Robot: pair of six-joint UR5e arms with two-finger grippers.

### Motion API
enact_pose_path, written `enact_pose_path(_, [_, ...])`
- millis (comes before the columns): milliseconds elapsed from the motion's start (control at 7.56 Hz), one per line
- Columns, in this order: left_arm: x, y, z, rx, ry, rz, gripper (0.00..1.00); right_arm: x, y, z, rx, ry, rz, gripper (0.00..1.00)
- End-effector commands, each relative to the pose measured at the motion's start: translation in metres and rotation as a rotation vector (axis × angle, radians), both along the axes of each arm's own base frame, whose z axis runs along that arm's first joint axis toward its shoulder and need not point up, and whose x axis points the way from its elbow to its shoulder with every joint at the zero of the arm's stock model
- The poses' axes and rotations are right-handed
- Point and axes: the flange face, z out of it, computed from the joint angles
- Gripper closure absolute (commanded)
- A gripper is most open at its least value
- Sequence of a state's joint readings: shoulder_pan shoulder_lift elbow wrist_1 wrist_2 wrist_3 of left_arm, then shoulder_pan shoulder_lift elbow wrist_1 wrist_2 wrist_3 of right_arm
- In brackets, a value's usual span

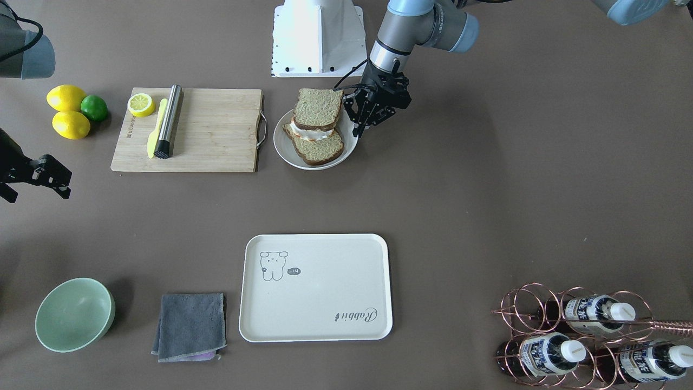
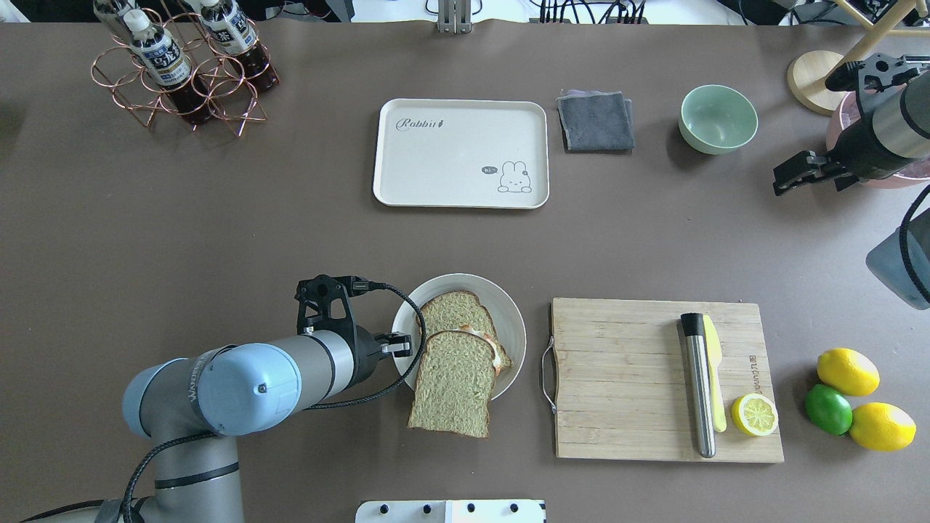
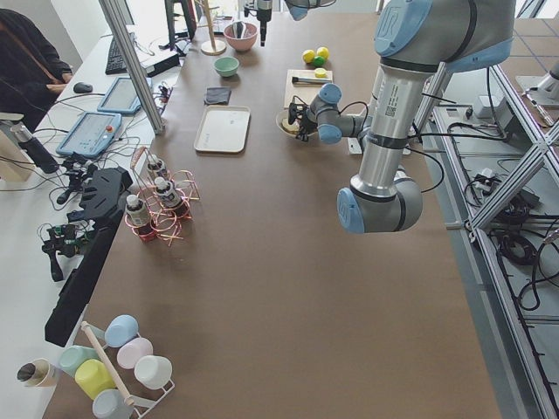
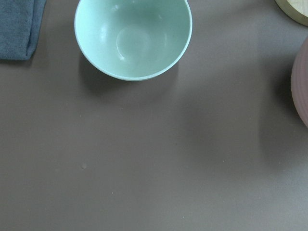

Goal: Make sandwich and place on tray
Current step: 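Slide the plate with the left gripper onto the cream tray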

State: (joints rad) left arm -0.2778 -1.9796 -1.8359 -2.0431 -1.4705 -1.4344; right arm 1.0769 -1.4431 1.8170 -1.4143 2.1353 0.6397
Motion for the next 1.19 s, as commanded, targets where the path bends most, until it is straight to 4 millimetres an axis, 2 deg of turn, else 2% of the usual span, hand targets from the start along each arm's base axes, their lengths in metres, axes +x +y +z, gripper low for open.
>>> enact_pose_path(0, [-0.016,-0.022,-0.007,-0.116,0.056,-0.027,1.0,0.001,0.001,0.002,-0.002,0.002,0.002,0.0])
enact_pose_path(397, [-0.017,-0.023,-0.009,-0.251,0.106,-0.067,1.0,0.005,-0.001,0.001,0.001,0.002,0.009,0.0])
enact_pose_path(661, [-0.018,-0.03,-0.018,-0.355,0.16,-0.134,1.0,0.005,-0.001,0.001,0.0,0.002,0.01,0.0])
enact_pose_path(926, [-0.006,-0.037,-0.058,-0.498,0.181,-0.219,1.0,0.007,0.001,0.001,-0.001,0.002,0.013,0.0])
enact_pose_path(1058, [-0.008,-0.041,-0.063,-0.566,0.213,-0.26,1.0,0.008,0.002,0.002,-0.004,0.002,0.015,0.0])
